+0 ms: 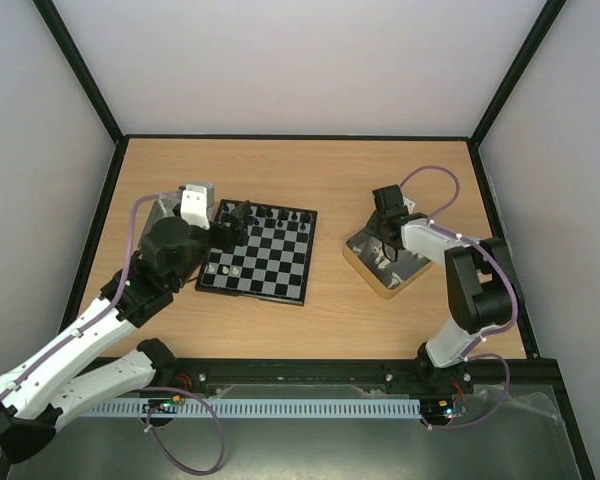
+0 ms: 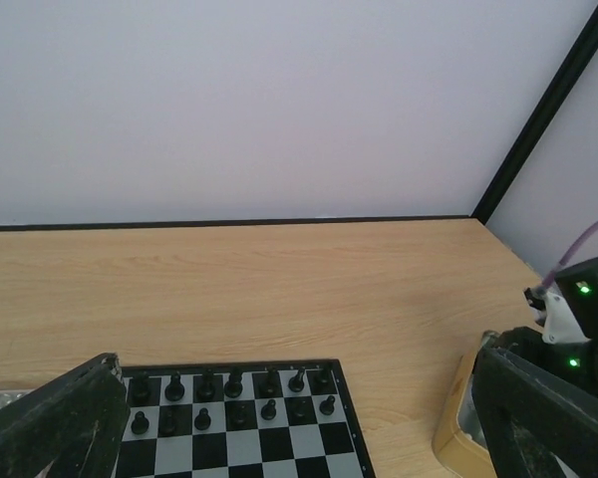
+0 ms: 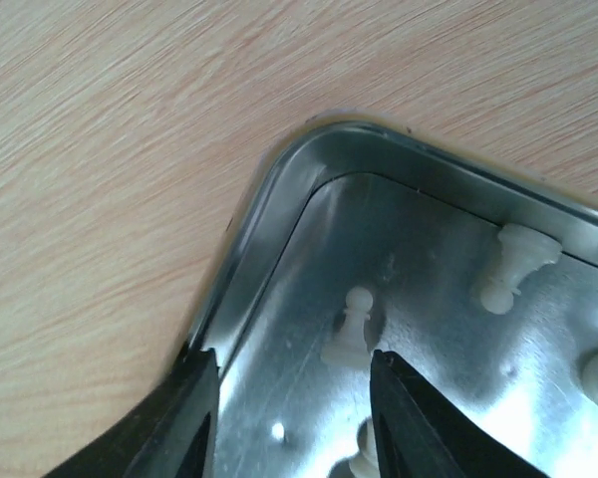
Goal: Set up the chess pieces on the board
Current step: Pick up the chess piece from the storage box.
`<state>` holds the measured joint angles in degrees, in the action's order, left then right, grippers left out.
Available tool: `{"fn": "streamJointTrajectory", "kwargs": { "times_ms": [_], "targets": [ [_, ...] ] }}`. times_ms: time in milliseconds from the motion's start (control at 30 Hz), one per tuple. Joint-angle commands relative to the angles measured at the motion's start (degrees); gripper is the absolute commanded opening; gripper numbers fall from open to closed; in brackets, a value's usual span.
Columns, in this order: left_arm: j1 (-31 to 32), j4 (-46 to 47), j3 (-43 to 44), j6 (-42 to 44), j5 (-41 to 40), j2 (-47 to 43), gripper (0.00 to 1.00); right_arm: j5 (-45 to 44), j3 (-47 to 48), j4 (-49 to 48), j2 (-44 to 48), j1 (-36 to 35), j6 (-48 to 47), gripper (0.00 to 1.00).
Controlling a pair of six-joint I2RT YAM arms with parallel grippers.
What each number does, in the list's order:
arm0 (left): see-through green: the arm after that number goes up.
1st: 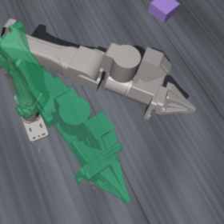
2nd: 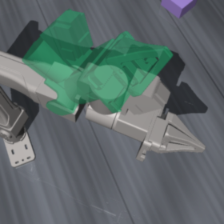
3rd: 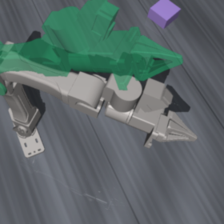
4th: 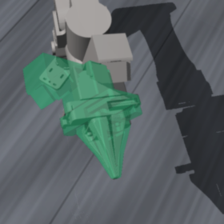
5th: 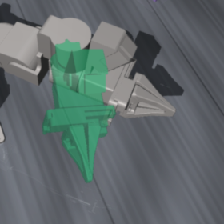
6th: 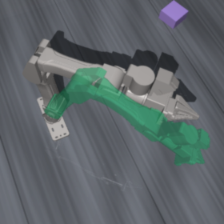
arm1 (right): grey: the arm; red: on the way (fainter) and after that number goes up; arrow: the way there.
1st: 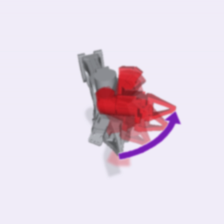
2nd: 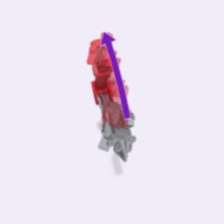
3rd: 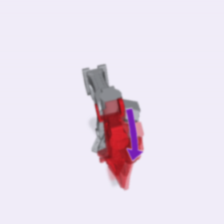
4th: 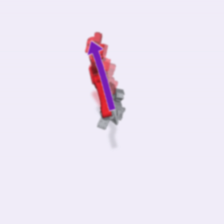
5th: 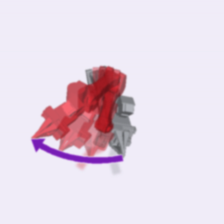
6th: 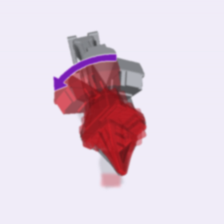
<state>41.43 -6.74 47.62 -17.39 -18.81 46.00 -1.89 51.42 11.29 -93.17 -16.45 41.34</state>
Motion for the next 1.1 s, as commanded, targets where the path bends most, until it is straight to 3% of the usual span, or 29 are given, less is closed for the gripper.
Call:
{"fn": "streamJointTrajectory", "kwargs": {
  "times_ms": [0,267,567,867,1067],
  "targets": [
    [-0.4,1.3,-1.1,1.0,1.1,-0.6,0.96,-3.9,3.6,2.8,-4.0,0.3,-0.6,0.39],
    [-0.6,1.1,-1.5,0.7,1.8,-1.0,0.96,-6.1,4.8,3.8,-6.9,0.3,-0.5,0.35],
    [-0.9,1.1,-1.7,0.4,2.5,-1.1,0.96,-6.4,4.3,3.7,-8.4,0.3,-0.6,0.22],
    [-1.0,1.2,-1.9,0.3,2.7,-0.8,0.97,-6.6,3.6,2.6,-8.8,0.3,-0.8,0.20],
    [-1.0,1.2,-1.8,-0.4,3.1,-0.7,0.97,-6.9,3.1,1.9,-8.0,0.4,-1.2,0.11]
  ]
}}
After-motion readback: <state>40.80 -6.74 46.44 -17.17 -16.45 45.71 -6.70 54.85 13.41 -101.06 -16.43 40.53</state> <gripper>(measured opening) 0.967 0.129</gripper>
